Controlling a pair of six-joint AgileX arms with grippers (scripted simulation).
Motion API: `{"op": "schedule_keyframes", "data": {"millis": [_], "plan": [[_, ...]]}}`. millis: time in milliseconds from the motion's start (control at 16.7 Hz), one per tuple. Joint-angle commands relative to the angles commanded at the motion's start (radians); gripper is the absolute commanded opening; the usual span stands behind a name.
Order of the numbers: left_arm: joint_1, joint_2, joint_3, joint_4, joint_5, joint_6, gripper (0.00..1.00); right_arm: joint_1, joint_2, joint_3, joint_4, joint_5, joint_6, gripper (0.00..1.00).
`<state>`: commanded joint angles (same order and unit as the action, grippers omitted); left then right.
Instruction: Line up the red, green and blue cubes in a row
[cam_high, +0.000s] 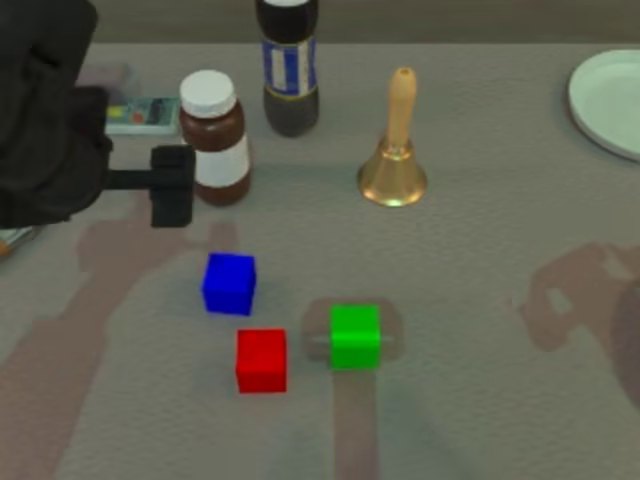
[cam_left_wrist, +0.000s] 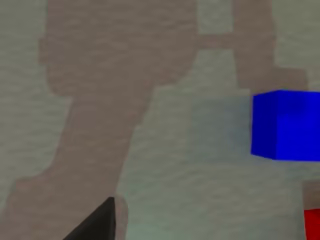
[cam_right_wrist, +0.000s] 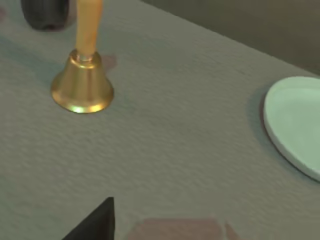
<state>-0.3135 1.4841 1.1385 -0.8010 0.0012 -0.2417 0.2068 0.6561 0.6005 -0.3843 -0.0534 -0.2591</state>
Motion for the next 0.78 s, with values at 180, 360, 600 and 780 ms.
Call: {"op": "schedule_keyframes", "data": {"millis": [180, 360, 600, 780], "plan": [[-0.059, 0.250, 0.198, -0.138, 0.002, -0.042, 1.00, -0.084, -0.258, -0.244, 0.147, 0.014, 0.103, 1.00], [-0.106, 0.435, 0.356, -0.241, 0.002, -0.075, 1.00, -0.147, -0.469, -0.438, 0.272, 0.033, 0.186, 1.00], [-0.142, 0.584, 0.488, -0.316, 0.001, -0.100, 1.00, -0.191, -0.635, -0.581, 0.371, 0.051, 0.250, 1.00], [-0.147, 0.604, 0.505, -0.326, 0.001, -0.104, 1.00, -0.197, -0.656, -0.600, 0.384, 0.053, 0.259, 1.00]]}}
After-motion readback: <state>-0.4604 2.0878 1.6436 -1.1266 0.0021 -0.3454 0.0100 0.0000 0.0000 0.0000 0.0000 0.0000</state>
